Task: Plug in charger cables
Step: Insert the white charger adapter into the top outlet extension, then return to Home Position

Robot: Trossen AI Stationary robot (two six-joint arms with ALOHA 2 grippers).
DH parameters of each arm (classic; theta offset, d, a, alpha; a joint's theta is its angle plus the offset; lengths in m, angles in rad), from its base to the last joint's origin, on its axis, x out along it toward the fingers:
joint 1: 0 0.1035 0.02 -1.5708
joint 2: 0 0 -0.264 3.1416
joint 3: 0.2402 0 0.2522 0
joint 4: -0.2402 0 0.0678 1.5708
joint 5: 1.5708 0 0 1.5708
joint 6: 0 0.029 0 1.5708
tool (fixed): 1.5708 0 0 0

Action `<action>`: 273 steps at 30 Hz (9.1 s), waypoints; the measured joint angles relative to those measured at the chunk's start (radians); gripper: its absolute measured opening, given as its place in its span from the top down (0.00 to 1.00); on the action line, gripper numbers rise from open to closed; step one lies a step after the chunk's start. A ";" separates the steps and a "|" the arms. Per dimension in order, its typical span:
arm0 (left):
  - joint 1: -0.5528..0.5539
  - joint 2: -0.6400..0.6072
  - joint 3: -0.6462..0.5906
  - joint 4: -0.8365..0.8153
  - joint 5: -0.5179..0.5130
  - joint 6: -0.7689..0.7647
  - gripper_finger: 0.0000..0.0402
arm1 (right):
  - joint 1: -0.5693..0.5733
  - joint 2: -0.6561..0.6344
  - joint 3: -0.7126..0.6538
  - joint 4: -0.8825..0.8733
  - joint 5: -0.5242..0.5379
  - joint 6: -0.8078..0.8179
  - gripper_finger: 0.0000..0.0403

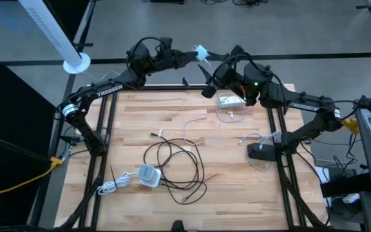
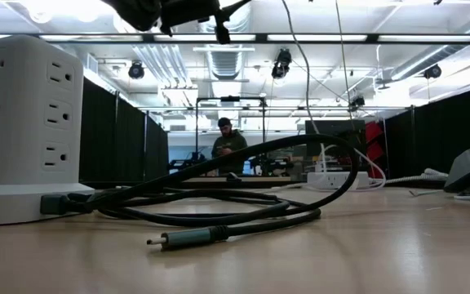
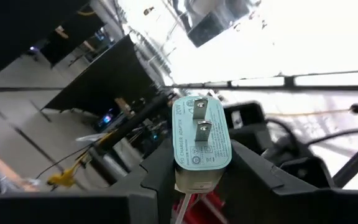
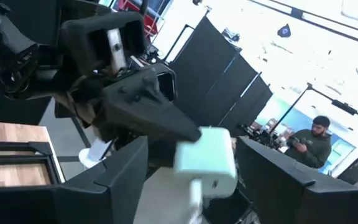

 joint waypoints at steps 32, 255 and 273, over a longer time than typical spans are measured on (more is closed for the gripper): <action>0.015 0.000 0.000 0.038 0.051 -0.004 0.74 | -0.094 0.103 -0.001 0.142 0.000 -0.051 0.24; -0.199 -0.820 -1.139 0.030 -0.230 0.881 1.00 | -0.228 -1.383 -1.407 0.347 -0.994 0.908 1.00; -0.219 -0.763 -1.209 -0.040 -0.215 0.951 1.00 | -0.109 -1.384 -1.507 -0.007 -0.951 0.829 1.00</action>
